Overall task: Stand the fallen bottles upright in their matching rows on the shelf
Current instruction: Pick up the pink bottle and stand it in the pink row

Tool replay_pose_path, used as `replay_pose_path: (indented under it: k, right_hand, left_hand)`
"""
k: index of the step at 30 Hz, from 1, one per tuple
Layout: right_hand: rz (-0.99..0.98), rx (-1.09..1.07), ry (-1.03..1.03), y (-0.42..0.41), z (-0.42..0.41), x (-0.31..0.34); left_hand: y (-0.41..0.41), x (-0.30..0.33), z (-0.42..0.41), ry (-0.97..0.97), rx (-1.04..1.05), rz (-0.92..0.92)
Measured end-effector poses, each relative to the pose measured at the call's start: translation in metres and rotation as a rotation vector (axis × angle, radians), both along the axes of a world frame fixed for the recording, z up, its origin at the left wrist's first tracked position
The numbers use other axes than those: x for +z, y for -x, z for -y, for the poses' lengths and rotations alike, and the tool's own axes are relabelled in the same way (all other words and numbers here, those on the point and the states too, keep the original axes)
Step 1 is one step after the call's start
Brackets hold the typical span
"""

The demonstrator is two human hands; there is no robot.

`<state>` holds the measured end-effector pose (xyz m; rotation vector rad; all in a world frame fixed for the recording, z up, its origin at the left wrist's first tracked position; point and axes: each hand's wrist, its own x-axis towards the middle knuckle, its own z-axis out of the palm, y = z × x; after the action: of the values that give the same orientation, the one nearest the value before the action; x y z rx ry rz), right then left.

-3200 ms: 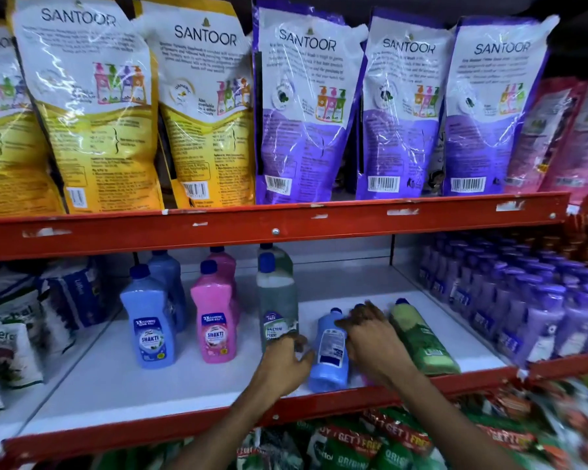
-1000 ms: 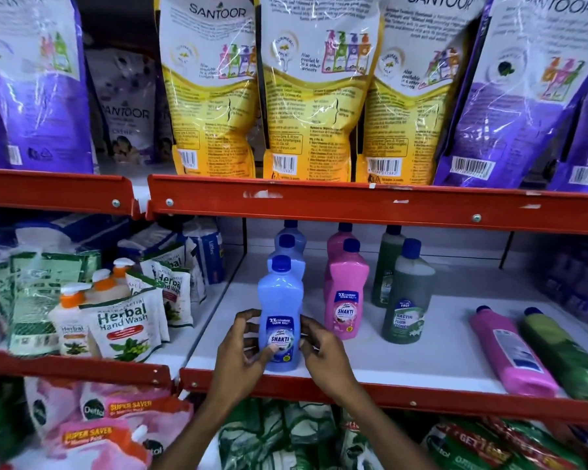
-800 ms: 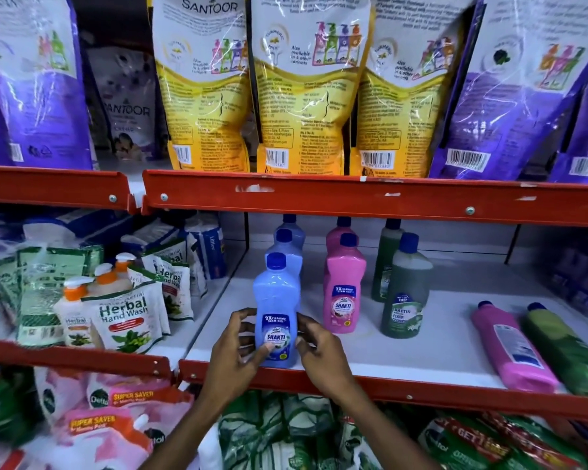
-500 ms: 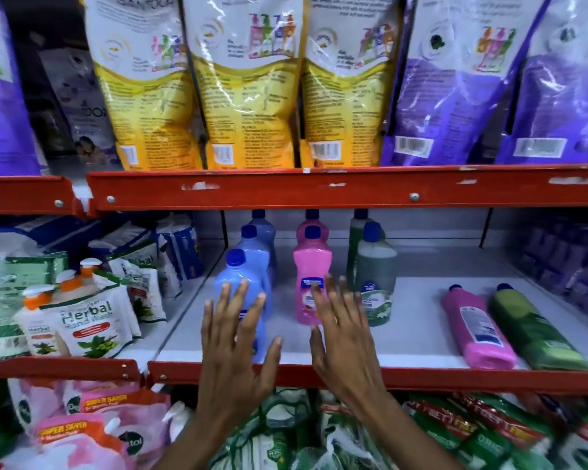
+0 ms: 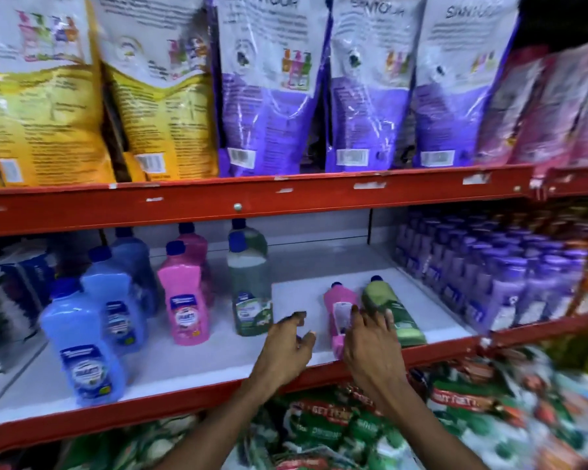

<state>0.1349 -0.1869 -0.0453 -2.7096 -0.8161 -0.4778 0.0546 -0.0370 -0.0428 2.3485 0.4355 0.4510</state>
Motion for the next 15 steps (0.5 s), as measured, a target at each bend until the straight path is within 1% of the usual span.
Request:
replay_pose_path:
  k: [3, 5, 8, 10, 13, 15]
  right_hand:
    - [-0.105, 0.042, 0.061, -0.004, 0.015, 0.008]
    - [-0.132, 0.082, 0.027, -0.006, 0.017, 0.011]
    - [-0.166, 0.103, -0.068, -0.011, 0.02, 0.007]
    - [-0.208, 0.109, -0.095, -0.013, 0.022, 0.003]
    - [-0.258, 0.145, -0.183, -0.016, 0.026, -0.002]
    - [-0.31, 0.175, -0.322, -0.012, 0.025, 0.001]
  left_hand:
    - [-0.044, 0.004, 0.013, 0.371, 0.043, -0.119]
    - [-0.064, 0.006, 0.02, 0.54, 0.068, -0.186]
    - [-0.08, 0.013, 0.031, 0.65, 0.116, -0.26]
    - [-0.086, 0.016, 0.033, 0.744, 0.113, -0.29]
    - [-0.085, 0.018, 0.033, 0.844, 0.12, -0.252]
    - [-0.078, 0.017, 0.03, 0.886, 0.126, -0.186]
